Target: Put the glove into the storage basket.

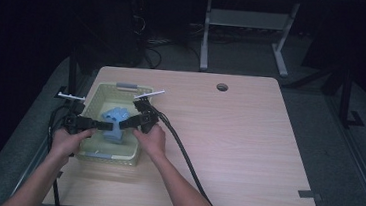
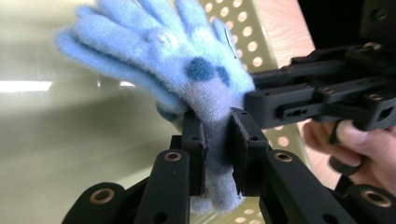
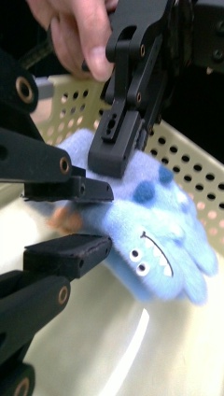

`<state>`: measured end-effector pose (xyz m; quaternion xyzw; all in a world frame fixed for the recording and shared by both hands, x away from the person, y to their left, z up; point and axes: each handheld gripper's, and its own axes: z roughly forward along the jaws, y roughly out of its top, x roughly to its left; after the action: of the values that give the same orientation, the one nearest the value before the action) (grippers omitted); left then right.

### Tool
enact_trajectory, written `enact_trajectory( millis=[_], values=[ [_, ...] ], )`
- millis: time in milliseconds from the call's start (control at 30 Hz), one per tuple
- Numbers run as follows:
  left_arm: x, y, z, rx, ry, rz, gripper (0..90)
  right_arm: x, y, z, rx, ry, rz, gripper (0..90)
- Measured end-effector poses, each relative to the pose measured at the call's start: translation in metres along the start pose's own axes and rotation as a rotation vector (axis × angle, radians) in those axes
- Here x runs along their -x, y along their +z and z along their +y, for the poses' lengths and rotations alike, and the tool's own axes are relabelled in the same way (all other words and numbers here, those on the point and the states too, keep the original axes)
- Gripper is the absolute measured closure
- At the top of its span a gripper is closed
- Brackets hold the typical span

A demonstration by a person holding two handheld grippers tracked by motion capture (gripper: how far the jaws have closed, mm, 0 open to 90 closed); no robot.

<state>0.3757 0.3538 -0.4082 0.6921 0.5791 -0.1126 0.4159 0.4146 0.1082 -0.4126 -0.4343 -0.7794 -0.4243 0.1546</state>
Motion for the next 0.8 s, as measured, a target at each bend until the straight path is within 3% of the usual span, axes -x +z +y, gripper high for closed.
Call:
enact_trajectory(
  millis=[67,100,133,333,367,433,567,700,800],
  values=[
    [0.0,0.003,-0.001,-0.03,0.015,0.042,76.6,0.001,-0.006,0.002,0.006,-0.024,-0.035,70.5],
    [0.0,0.003,-0.001,-0.03,0.015,0.042,76.5,0.001,-0.009,0.003,0.009,-0.025,-0.045,70.4],
    [0.002,0.008,-0.001,-0.078,0.032,0.09,76.3,0.001,-0.013,0.004,0.013,-0.029,-0.057,70.2],
    [0.011,0.024,0.004,-0.183,0.08,0.204,74.0,0.0,-0.02,0.004,0.003,-0.051,-0.053,70.1],
    [0.011,0.024,0.004,-0.183,0.08,0.204,74.0,0.0,-0.02,0.004,0.003,-0.051,-0.053,70.1],
    [0.015,0.03,0.005,-0.205,0.096,0.25,73.5,-0.002,-0.022,0.004,0.007,-0.053,-0.04,70.1],
    [0.018,0.031,0.007,-0.221,0.102,0.268,70.0,-0.002,-0.022,0.004,0.004,-0.046,-0.013,69.6],
    [0.018,0.025,0.009,-0.191,0.073,0.242,60.8,-0.002,-0.023,0.003,0.003,-0.041,-0.008,68.1],
    [0.017,0.013,0.014,-0.155,0.069,0.257,58.9,-0.002,-0.026,0.002,0.011,-0.042,-0.009,67.5]
  ],
)
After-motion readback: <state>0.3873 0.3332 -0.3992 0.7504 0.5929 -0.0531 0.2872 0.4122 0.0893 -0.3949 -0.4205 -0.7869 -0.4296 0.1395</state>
